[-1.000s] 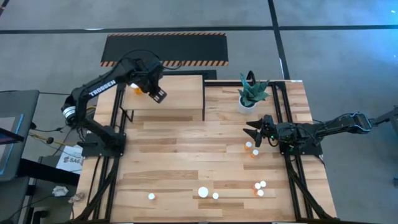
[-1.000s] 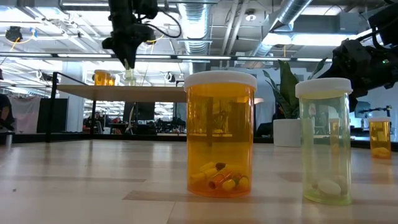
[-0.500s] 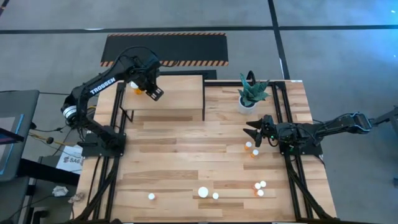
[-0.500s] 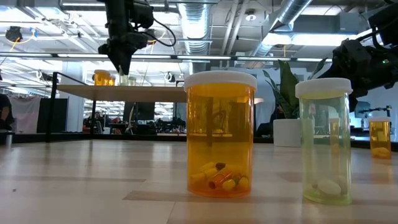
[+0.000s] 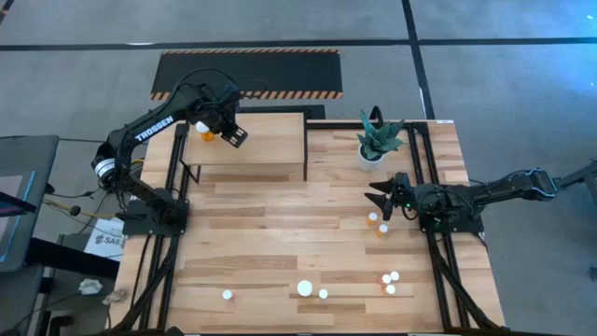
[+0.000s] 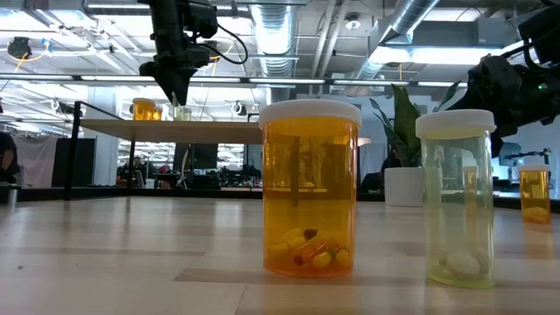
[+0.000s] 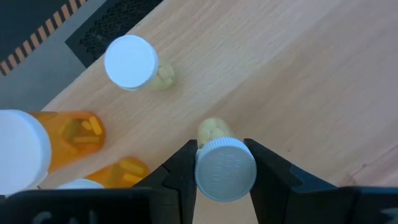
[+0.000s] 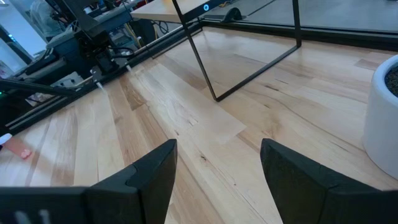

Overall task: Pick and place medicine bottles onto shelf by color
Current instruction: Put the left yellow pill bottle on the shelf aligned with the other yellow pill bottle

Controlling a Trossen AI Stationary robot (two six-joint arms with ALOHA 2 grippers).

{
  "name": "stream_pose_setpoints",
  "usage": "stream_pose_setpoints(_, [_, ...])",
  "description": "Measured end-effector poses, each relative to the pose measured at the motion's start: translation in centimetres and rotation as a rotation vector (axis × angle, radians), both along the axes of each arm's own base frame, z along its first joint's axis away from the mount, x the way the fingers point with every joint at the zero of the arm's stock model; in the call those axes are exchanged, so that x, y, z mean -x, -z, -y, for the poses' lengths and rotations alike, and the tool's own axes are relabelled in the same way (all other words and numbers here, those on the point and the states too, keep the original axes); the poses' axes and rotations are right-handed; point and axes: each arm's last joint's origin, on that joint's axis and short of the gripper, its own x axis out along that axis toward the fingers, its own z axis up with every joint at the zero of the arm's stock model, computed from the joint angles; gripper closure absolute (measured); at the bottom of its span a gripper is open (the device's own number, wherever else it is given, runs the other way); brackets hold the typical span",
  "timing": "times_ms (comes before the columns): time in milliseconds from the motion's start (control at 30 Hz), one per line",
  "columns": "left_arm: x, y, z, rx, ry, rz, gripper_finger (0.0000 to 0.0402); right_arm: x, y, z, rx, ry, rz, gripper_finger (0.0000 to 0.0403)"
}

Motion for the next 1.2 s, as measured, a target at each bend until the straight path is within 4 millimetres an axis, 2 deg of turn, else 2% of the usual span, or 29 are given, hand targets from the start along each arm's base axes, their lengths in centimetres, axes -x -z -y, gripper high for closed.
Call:
stream_pose_setpoints(933, [-1.0, 0.0, 1.0, -0.053, -0.036, -0.02, 0.0301, 0.0, 0.0, 0.0, 0.0, 0.0, 0.0, 0.0147])
stream_pose_setpoints(1067, [-1.0, 1.2, 1.1, -0.028, -0.048, -0.016, 0.0301, 0.0, 0.0, 0.0, 0.0, 0.0, 0.0, 0.0147])
stream_pose_setpoints(1200, [-0.8, 1.1, 1.3, -0.029, -0.042, 0.01, 0.0301, 0.0, 0.0, 0.0, 0.0, 0.0, 0.0, 0.0147])
